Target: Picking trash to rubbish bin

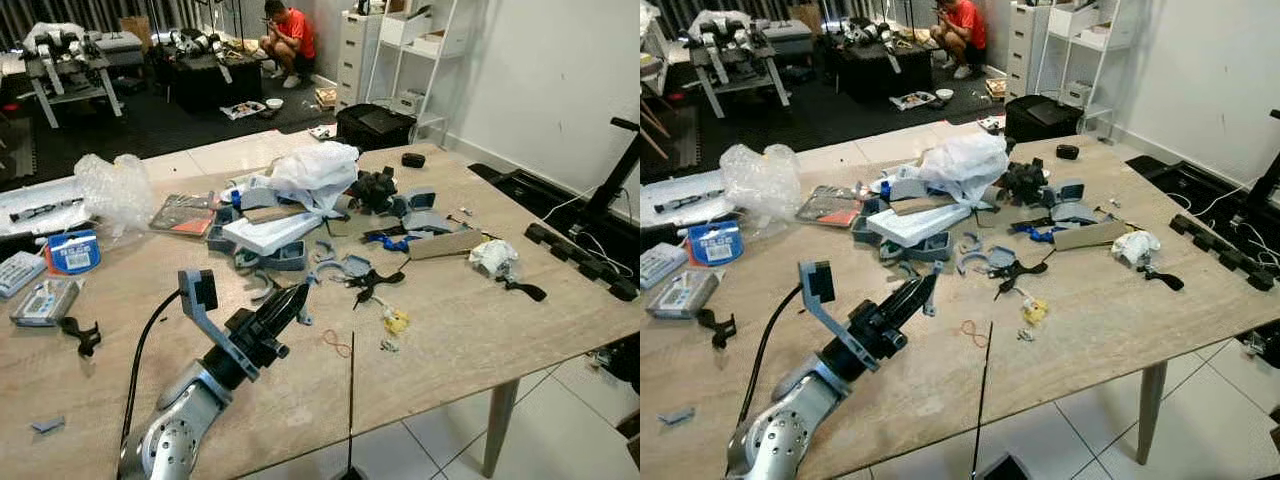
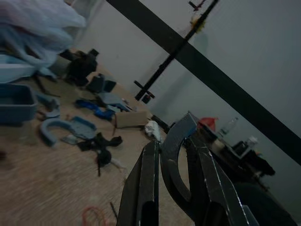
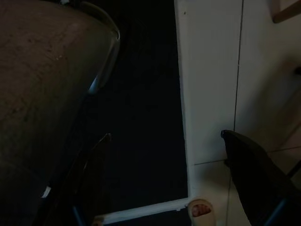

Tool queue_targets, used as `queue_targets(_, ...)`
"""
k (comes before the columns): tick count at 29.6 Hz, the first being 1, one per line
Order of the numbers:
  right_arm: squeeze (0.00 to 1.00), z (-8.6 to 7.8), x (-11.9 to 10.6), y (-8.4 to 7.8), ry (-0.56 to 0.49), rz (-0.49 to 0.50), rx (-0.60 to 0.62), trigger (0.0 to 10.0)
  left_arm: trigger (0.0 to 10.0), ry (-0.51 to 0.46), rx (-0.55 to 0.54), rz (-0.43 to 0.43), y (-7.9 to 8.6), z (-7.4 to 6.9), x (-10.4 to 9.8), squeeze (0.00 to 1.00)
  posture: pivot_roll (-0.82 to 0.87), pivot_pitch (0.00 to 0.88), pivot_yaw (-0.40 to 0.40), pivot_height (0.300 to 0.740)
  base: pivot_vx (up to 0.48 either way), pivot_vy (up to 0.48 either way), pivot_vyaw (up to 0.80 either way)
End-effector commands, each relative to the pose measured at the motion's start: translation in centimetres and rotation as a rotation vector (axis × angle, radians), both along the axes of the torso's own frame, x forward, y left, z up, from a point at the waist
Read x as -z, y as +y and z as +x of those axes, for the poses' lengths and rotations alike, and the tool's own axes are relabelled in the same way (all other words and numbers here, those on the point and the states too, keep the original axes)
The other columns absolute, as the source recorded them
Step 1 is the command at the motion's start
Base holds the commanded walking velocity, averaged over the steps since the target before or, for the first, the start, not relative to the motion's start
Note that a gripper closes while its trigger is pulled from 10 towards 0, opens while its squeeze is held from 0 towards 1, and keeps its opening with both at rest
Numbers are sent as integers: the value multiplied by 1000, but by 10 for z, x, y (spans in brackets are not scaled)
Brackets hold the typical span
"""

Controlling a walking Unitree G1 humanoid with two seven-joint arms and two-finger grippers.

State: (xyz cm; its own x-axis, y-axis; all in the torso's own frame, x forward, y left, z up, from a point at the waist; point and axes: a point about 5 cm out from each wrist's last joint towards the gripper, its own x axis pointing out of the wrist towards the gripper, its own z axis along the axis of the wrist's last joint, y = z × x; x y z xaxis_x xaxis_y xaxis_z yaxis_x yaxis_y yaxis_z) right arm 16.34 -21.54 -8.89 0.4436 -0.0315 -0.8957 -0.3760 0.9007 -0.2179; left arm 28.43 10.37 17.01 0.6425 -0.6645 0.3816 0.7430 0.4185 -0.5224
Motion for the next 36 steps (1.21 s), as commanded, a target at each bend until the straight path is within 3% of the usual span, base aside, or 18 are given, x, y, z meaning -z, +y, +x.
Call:
queue_targets(1, 0, -11, 4, -1, 45, -2, 0, 10000, 10000, 5, -14, 9, 1, -1, 3, 0, -21, 122, 1, 740, -480, 0, 0)
queue_targets(6, 0, -11, 5, 2, 51, -6, -1, 10000, 10000, -5, -22, 70, 0, 1, 7, 0, -25, 117, -1, 740, -480, 0, 0)
queue_targets(13, 0, -13, 8, 12, 73, -5, 6, 10000, 10000, -12, -11, 64, -5, 1, 5, 0, -43, 127, 15, 740, -480, 0, 0)
queue_targets(27, 0, -20, 10, 8, 104, -15, 13, 10000, 10000, -18, 5, 66, -8, 2, 4, 0, -45, 122, 16, 740, 0, 0, 0)
queue_targets(28, 0, -16, 9, 10, 100, -18, 9, 10000, 10000, 2, -45, 87, -5, 7, 10, 0, -43, 119, 14, 740, 0, 0, 0)
queue_targets(36, 0, -13, 9, 14, 100, -18, -2, 10000, 10000, -14, -90, 138, -3, 8, 13, 0, -34, 120, 11, 740, 0, 0, 0)
